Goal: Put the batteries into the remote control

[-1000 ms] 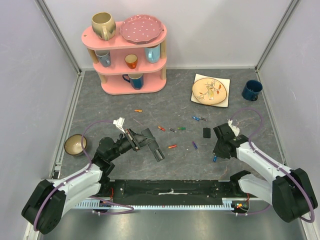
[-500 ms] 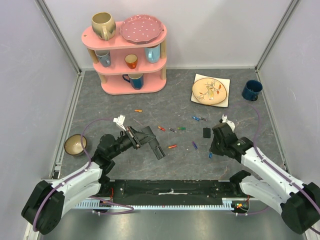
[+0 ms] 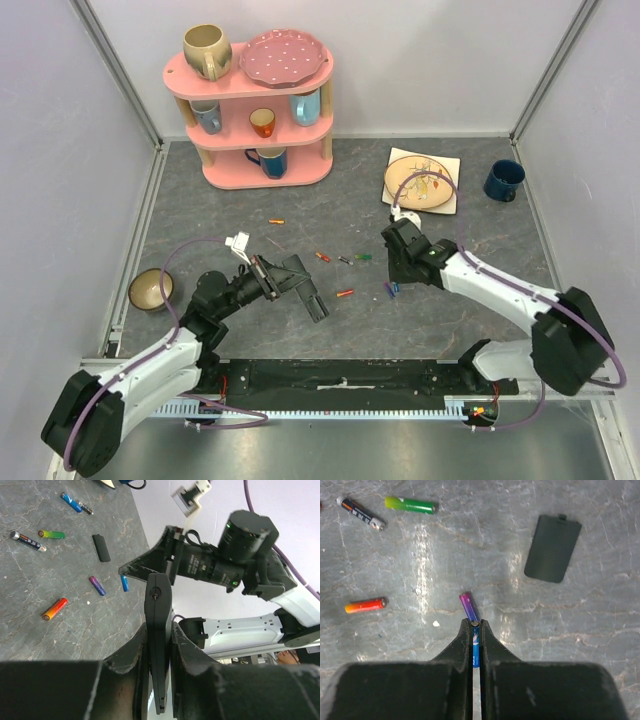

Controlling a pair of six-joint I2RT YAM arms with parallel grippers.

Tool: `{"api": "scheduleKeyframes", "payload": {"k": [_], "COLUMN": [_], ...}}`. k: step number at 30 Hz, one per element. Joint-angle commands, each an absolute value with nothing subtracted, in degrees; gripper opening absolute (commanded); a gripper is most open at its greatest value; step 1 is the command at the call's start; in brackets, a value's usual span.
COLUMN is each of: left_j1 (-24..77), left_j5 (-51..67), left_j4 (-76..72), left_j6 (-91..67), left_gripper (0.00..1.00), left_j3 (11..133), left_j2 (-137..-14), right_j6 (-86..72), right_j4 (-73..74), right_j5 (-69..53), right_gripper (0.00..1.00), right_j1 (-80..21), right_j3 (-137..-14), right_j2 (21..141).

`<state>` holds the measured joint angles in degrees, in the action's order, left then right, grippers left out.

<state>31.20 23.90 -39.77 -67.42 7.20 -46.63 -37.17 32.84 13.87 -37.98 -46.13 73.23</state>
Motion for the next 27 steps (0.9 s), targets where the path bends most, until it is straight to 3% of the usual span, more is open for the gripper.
{"api": "scheduleKeyframes", "payload": {"k": [1, 13, 27], "left_j1": [31.0, 30.9, 30.9], "left_j5": [23.8, 23.7, 17.1], "left_j4": [-36.4, -35.3, -30.4], "left_j6": [-63.2, -63.0, -64.7], "left_gripper": [0.02, 0.02, 0.02], "left_j3": [7.4, 7.4, 6.2], "left_j2": [-42.7, -41.8, -37.4], "right_j6": [-33.8, -38.7, -63.6], "right_j4": [27.5, 23.7, 18.5], "right_j5": [15.5, 17.0, 19.3], "right_gripper": [0.0, 0.0, 0.0], "right_j1": [-38.1, -37.8, -34.4], "right_j3": [-51.8, -59.3, -52.8], "right_j2": [79.5, 95.2, 93.9]}}
